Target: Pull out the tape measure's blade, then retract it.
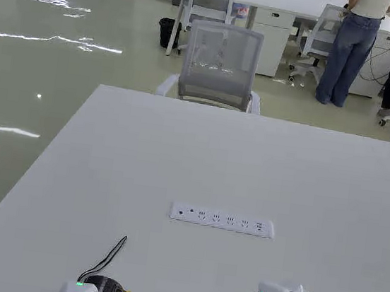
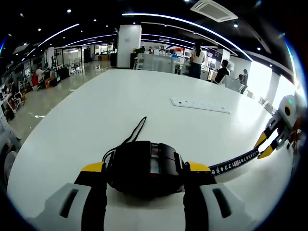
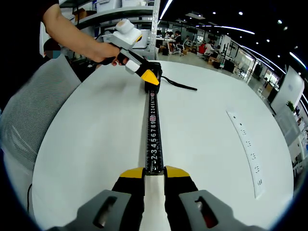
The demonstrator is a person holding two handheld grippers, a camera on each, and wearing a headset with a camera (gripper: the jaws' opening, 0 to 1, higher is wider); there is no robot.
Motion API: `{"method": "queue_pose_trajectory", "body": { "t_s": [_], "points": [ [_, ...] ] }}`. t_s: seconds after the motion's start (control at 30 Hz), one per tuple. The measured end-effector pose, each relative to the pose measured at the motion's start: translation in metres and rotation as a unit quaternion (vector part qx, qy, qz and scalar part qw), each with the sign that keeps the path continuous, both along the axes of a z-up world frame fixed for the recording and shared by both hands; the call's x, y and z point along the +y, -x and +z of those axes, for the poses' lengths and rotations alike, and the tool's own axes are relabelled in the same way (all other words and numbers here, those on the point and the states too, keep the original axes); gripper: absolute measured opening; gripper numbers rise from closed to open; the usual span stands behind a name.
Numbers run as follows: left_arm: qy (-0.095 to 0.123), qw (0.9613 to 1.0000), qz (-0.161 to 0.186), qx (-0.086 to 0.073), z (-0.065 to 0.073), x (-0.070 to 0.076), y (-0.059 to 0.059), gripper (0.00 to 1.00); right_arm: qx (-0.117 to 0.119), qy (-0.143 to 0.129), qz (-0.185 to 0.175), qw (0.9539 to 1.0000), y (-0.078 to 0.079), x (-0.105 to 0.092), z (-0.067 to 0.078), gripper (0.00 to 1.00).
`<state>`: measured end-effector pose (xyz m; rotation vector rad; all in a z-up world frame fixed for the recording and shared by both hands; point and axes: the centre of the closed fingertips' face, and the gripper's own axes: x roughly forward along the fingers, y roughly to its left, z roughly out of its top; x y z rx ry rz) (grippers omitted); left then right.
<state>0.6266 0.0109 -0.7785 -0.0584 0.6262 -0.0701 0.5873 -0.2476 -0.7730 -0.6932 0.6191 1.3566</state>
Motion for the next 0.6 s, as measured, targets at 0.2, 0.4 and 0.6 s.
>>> {"method": "queue_pose_trajectory", "body": {
  "t_s": [0.2,0.4,0.6],
  "points": [
    [0.004,1.0,-0.001,0.0,0.0004,0.0006,0.0001,0.61,-0.001,-0.001,0.0,1.0,-0.0004,0.0019,0.0004,0.13],
    [0.007,1.0,-0.001,0.001,0.0012,0.0011,0.0004,0.61,-0.001,-0.002,0.001,1.0,-0.001,0.0042,0.0007,0.13],
    [0.006,1.0,-0.001,0.001,0.0012,0.0013,0.0005,0.61,-0.002,-0.003,0.002,1.0,-0.0007,0.0068,0.0017,0.13]
  ]
}}
